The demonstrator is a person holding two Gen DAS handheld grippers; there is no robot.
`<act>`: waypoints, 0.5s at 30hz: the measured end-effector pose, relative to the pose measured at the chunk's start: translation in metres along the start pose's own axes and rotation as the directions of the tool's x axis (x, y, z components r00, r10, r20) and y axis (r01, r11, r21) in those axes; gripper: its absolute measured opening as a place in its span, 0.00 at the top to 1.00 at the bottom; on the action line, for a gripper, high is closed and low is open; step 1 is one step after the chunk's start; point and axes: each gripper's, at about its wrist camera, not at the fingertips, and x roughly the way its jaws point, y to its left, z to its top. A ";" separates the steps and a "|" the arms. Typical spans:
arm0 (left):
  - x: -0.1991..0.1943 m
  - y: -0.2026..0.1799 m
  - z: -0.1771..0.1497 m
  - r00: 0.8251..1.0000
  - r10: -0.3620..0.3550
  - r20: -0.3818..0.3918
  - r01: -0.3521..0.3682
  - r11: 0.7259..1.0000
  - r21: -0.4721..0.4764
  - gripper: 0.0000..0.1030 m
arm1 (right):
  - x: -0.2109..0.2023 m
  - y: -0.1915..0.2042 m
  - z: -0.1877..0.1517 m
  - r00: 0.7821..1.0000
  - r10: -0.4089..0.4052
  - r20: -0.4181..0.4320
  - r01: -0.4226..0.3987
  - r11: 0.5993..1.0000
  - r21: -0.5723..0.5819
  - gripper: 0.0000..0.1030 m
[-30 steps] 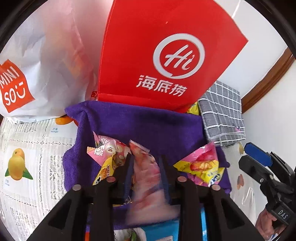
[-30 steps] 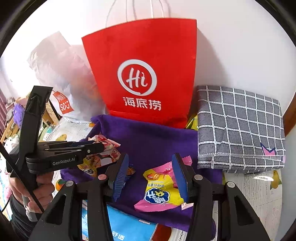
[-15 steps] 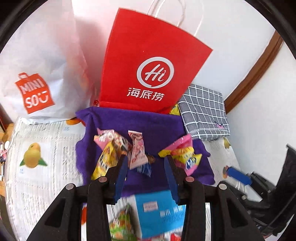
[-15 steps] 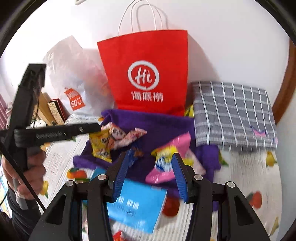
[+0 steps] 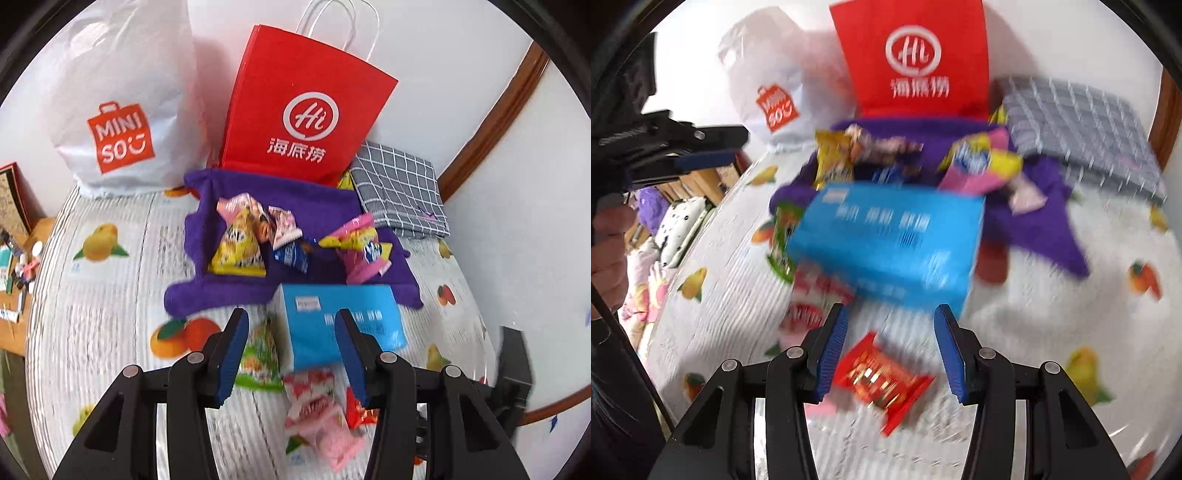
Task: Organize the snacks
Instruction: 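Move both tools back and grasp the red candy packet with the right tool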
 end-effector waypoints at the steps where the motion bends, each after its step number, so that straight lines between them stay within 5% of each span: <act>1: -0.001 -0.001 -0.003 1.000 -0.002 -0.002 0.002 1.000 0.000 0.55 | 0.005 0.001 -0.004 1.000 0.009 -0.008 -0.009 1.000 0.006 0.53; 15: -0.028 0.013 -0.046 1.000 0.018 -0.010 -0.018 1.000 0.004 0.55 | 0.018 0.005 -0.042 0.993 0.059 -0.099 -0.058 0.998 0.012 0.53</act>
